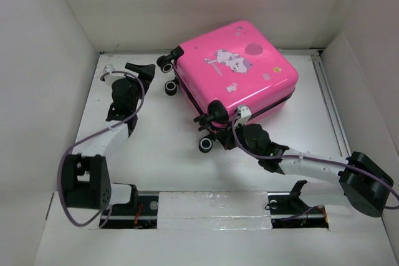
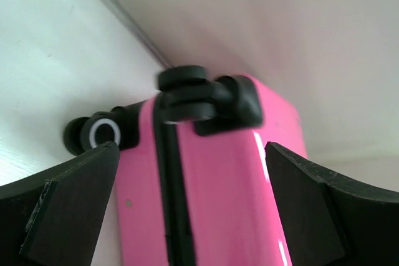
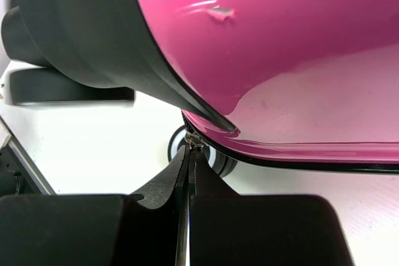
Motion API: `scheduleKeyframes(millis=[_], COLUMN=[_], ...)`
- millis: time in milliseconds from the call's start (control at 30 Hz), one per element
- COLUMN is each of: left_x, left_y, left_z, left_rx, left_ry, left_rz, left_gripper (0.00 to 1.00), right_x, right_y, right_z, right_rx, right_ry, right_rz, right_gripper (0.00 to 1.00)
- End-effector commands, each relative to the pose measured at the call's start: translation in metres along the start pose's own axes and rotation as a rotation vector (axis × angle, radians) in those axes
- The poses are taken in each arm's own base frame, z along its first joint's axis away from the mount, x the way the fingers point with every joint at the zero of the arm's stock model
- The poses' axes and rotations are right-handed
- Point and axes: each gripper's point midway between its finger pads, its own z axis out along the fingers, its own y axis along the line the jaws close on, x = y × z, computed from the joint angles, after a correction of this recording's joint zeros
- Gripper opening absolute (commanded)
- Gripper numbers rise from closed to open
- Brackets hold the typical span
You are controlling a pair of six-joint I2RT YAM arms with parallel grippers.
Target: Pack the luggage
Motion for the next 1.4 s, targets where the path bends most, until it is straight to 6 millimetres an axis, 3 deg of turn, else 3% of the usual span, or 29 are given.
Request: scheduleKeyframes(millis=[0,67,100,200,233,300,333,367,500,800,900,967,1000,1067,1100,1133,1167,1233,1367], left_x=[-0.004,0.000,0.007,0.012,0.019,0.015,0.021,0.015,0.016,0.028,0.025,0.024,0.026,0.029,0.030,0.030,0.032,0.038,0.048], left_y=[-0.019,-0.019,-0.005,-0.020,-0.009,-0.024,-0.017,-0.025,-0.020,0.005,-0.002,0.000,-0.007,0.000,-0.009,-0.011,-0.006,-0.010,0.002], left_z=[0.018,0.032,0.044,0.061,0.069,0.076,0.080,0.085,0.104,0.139,0.144,0.150,0.151,0.155,0.156,0.159,0.160,0.158,0.152], left_rx=[0.127,0.131,0.103,0.156,0.142,0.207,0.207,0.229,0.202,0.144,0.158,0.152,0.166,0.154,0.171,0.175,0.167,0.172,0.151], left_ry=[0.093,0.136,0.168,0.224,0.231,0.231,0.242,0.223,0.225,0.240,0.234,0.224,0.228,0.233,0.237,0.235,0.238,0.258,0.281], left_rz=[-0.133,-0.147,-0.151,-0.184,-0.201,-0.233,-0.233,-0.229,-0.243,-0.261,-0.268,-0.281,-0.278,-0.280,-0.286,-0.286,-0.287,-0.300,-0.334], left_gripper=[1.00,1.00,1.00,1.00,1.00,1.00,1.00,1.00,0.98,0.80,0.79,0.73,0.67,0.55,0.51,0.41,0.39,0.39,0.57], right_x=[-0.019,-0.017,-0.017,-0.012,-0.011,-0.010,-0.009,-0.009,-0.007,-0.003,-0.003,-0.003,-0.003,-0.001,-0.001,-0.001,-0.005,-0.001,-0.002], right_y=[0.049,0.051,0.051,0.050,0.050,0.052,0.053,0.053,0.054,0.054,0.054,0.056,0.056,0.055,0.055,0.055,0.055,0.052,0.051], right_z=[-0.010,-0.011,-0.011,-0.012,-0.012,-0.011,-0.012,-0.012,-0.011,-0.010,-0.010,-0.010,-0.010,-0.012,-0.012,-0.012,-0.013,-0.014,-0.014], right_rx=[-0.201,-0.218,-0.218,-0.220,-0.220,-0.231,-0.240,-0.240,-0.248,-0.251,-0.251,-0.258,-0.258,-0.258,-0.258,-0.258,-0.254,-0.249,-0.241], right_ry=[-0.047,-0.037,-0.037,-0.023,-0.023,-0.017,-0.012,-0.012,-0.007,0.006,0.007,0.012,0.012,0.012,0.012,0.012,0.000,0.007,0.004], right_rz=[0.029,0.018,0.018,0.017,0.017,0.016,0.016,0.016,0.015,0.014,0.023,0.023,0.023,0.023,0.023,0.023,0.033,0.033,0.033], right_gripper=[0.00,0.00,0.00,0.00,0.00,0.00,0.00,0.00,0.00,0.00,0.00,0.00,0.00,0.00,0.00,0.00,0.00,0.00,0.00])
